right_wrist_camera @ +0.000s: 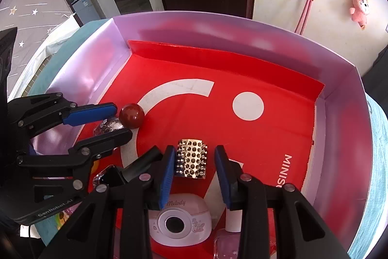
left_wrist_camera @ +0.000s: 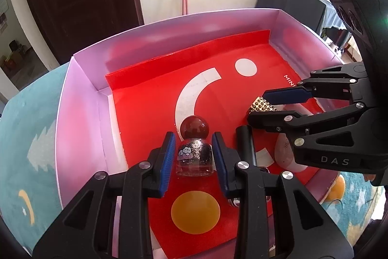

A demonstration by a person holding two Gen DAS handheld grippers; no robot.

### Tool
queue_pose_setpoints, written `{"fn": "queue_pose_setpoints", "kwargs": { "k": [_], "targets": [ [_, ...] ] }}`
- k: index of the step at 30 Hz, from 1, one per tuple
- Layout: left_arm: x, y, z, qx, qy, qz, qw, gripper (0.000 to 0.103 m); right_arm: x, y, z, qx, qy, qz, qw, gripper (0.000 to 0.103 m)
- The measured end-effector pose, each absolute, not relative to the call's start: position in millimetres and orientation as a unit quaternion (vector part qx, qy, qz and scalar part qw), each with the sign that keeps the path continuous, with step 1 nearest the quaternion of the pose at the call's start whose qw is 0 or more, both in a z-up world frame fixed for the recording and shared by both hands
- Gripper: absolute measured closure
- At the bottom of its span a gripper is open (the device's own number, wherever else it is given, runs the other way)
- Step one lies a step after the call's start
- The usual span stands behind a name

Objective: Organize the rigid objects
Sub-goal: 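Carry the glitter polish and gold cylinder into the box and open both tools, then lift both tools out of the box back over the remaining items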

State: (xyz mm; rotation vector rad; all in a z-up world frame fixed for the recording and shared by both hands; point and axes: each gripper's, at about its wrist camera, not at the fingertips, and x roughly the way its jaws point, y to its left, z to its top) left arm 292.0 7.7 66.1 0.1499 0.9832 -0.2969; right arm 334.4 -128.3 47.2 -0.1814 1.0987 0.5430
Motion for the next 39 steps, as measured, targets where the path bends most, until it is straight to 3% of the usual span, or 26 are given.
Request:
{"fn": "queue_pose_setpoints", "kwargs": {
  "k": [12, 13, 16, 21, 23, 32, 37, 39],
  "targets": [
    [262.6, 13.6, 91.6, 0.048, 0.437, -0.144, 0.886, 0.073, 318.7, -141.7, 74.4, -0.063, 0.489, 0.257, 0.831, 0.059],
    [257.8, 13.4, 94.4, 0.047, 0.433, -0.144, 0.889, 0.071, 314.4, -144.6, 80.0, -0.061, 0.483, 0.257, 0.835, 0.058],
    [239.0, 14.3, 105.1, 0.044, 0.407, -0.141, 0.902, 0.036, 302.8, -150.5, 93.5, -0.055, 0.467, 0.256, 0.845, 0.054],
    [203.3, 12.4, 125.9, 0.038, 0.353, -0.134, 0.925, 0.035, 272.6, -163.4, 120.0, -0.041, 0.433, 0.257, 0.863, 0.054],
    [188.7, 10.7, 134.2, 0.038, 0.336, -0.132, 0.932, 0.031, 257.7, -169.2, 129.7, -0.035, 0.418, 0.257, 0.87, 0.053],
    [125.4, 10.4, 157.8, 0.024, 0.276, -0.108, 0.955, 0.012, 169.7, -191.2, 167.4, -0.021, 0.337, 0.255, 0.906, 0.029],
    [90.7, 14.3, 161.3, 0.014, 0.247, -0.092, 0.965, 0.011, 125.0, -200.6, 176.7, -0.016, 0.297, 0.246, 0.922, 0.0],
    [78.1, 14.9, 159.3, 0.014, 0.239, -0.083, 0.967, 0.01, 107.3, -203.9, 178.2, -0.02, 0.278, 0.234, 0.931, 0.0]
  ]
}}
